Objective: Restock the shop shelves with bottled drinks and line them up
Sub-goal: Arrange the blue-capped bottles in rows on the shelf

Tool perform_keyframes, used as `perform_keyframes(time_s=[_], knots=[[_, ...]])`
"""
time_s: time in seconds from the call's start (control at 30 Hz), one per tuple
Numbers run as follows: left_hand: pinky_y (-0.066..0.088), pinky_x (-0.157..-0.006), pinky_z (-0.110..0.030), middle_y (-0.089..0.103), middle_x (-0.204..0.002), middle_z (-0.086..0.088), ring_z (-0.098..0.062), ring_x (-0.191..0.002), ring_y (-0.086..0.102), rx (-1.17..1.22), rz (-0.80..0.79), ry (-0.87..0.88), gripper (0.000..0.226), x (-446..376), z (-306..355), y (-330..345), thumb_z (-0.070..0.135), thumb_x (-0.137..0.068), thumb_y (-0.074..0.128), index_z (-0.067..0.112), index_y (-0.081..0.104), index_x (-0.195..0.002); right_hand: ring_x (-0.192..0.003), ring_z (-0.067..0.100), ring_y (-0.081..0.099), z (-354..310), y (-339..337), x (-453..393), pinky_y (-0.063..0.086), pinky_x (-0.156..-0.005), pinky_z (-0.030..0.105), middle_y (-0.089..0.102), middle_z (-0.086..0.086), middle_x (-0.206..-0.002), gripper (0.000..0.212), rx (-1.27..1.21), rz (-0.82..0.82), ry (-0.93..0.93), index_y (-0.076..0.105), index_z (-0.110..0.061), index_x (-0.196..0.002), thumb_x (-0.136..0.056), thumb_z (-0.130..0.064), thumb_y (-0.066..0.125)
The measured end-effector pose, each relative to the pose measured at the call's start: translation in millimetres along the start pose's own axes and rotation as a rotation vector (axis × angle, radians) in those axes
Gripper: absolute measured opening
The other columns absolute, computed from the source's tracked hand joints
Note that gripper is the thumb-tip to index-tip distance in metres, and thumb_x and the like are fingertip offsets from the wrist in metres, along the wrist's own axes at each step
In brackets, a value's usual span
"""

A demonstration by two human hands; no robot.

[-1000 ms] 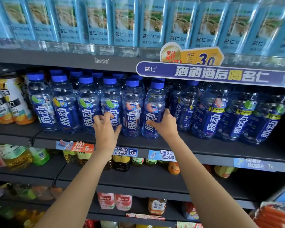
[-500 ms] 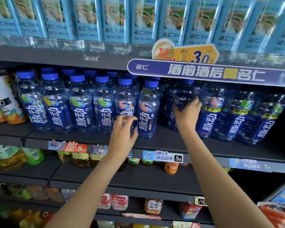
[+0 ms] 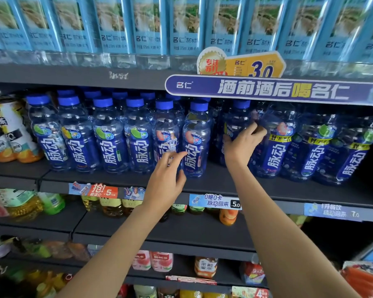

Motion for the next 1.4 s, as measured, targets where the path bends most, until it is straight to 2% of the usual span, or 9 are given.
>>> perform_keyframes(time_s=[0.13, 0.33, 0.5, 0.67, 0.83, 0.97, 1.17, 1.3, 1.4], knots=[[0.044, -0.086, -0.024, 0.047, -0.122, 0.001, -0.007, -0.107, 0.049, 0.096, 0.040, -0.013, 0.051, -10, 15, -6, 0.020, -0.087, 0.059, 0.014, 0.040, -0.133, -0.113, 0.035, 0.048, 1, -27, 17, 0.041, -0.090, 0.033, 0.028, 0.017, -0.135, 0.066, -0.146, -0.102, 0.006, 0.037, 0.001, -0.123, -0.074, -0.018, 0.078], [0.039, -0.095, -0.031, 0.048, -0.128, -0.006, -0.020, -0.120, 0.045, 0.214, -0.065, -0.060, 0.083, -23, 39, 21, 0.033, -0.071, 0.076, 0.010, 0.032, -0.137, -0.086, 0.001, 0.037, -24, -43, 62, 0.031, -0.075, -0.003, 0.034, 0.003, -0.112, 0.067, -0.226, -0.290, -0.197, 0.042, -0.005, -0.111, -0.062, -0.017, 0.086], [0.040, -0.083, -0.024, 0.054, -0.118, -0.002, -0.015, -0.109, 0.052, 0.256, 0.041, -0.206, 0.080, -21, 19, 7, 0.033, -0.063, 0.082, 0.011, 0.039, -0.127, -0.099, 0.014, 0.057, -30, -33, 59, 0.047, -0.085, 0.022, 0.056, 0.005, -0.110, 0.036, -0.532, -0.678, -0.191, 0.055, -0.010, -0.111, -0.084, -0.030, 0.067], [0.038, -0.091, -0.023, 0.053, -0.126, 0.001, -0.017, -0.117, 0.051, 0.236, -0.015, -0.278, 0.086, -18, -9, -12, 0.041, -0.065, 0.079, 0.016, 0.034, -0.133, -0.114, 0.029, 0.053, 8, -4, -14, 0.041, -0.091, 0.030, 0.056, 0.016, -0.123, 0.041, -0.200, -0.267, -0.030, 0.047, -0.002, -0.127, -0.089, -0.013, 0.059], [0.041, -0.100, -0.034, 0.050, -0.132, 0.002, -0.017, -0.121, 0.048, 0.237, -0.094, -0.318, 0.099, -23, -27, -12, 0.050, -0.064, 0.077, 0.015, 0.025, -0.141, -0.138, 0.032, 0.024, -8, 42, -41, 0.031, -0.108, 0.036, 0.020, 0.014, -0.153, 0.082, 0.213, -0.217, -0.181, 0.009, -0.002, -0.147, -0.088, -0.021, 0.062], [0.035, -0.097, -0.022, 0.049, -0.132, 0.005, -0.011, -0.123, 0.045, 0.289, -0.076, -0.300, 0.102, -23, -29, -10, 0.044, -0.064, 0.079, 0.016, 0.022, -0.143, -0.137, 0.036, 0.022, -17, 55, -64, 0.030, -0.108, 0.041, 0.022, 0.017, -0.150, 0.085, 0.343, -0.213, -0.143, 0.011, -0.001, -0.146, -0.085, -0.026, 0.066], [0.035, -0.105, -0.029, 0.042, -0.139, 0.007, -0.009, -0.128, 0.041, 0.349, -0.083, -0.285, 0.109, -23, -30, -5, 0.045, -0.066, 0.077, 0.029, 0.007, -0.147, -0.128, 0.039, 0.031, -25, 42, -60, 0.033, -0.106, 0.046, 0.029, 0.022, -0.138, 0.085, 0.252, -0.109, -0.027, 0.037, -0.001, -0.127, -0.070, -0.053, 0.073], [0.032, -0.103, -0.024, 0.043, -0.137, 0.008, -0.007, -0.126, 0.041, 0.361, -0.092, -0.278, 0.104, -23, -31, -5, 0.042, -0.067, 0.078, 0.026, 0.012, -0.146, -0.124, 0.041, 0.036, -25, 27, -43, 0.031, -0.101, 0.045, 0.025, 0.024, -0.141, 0.082, 0.230, -0.065, -0.018, 0.034, -0.001, -0.125, -0.071, -0.047, 0.075], [0.034, -0.107, -0.030, 0.044, -0.138, 0.005, -0.011, -0.127, 0.042, 0.355, -0.087, -0.276, 0.106, -24, -32, -4, 0.041, -0.067, 0.078, 0.022, 0.012, -0.147, -0.124, 0.038, 0.040, -11, 30, -34, 0.037, -0.095, 0.038, 0.027, 0.022, -0.143, 0.079, -0.084, -0.165, -0.012, 0.030, 0.000, -0.129, -0.075, -0.033, 0.076]])
Point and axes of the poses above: each hand's wrist, its own x-axis away from the middle knuckle, its own y-axis out of the palm, z = x × y, the point moved 6 cm from there along -x, towards the middle knuckle
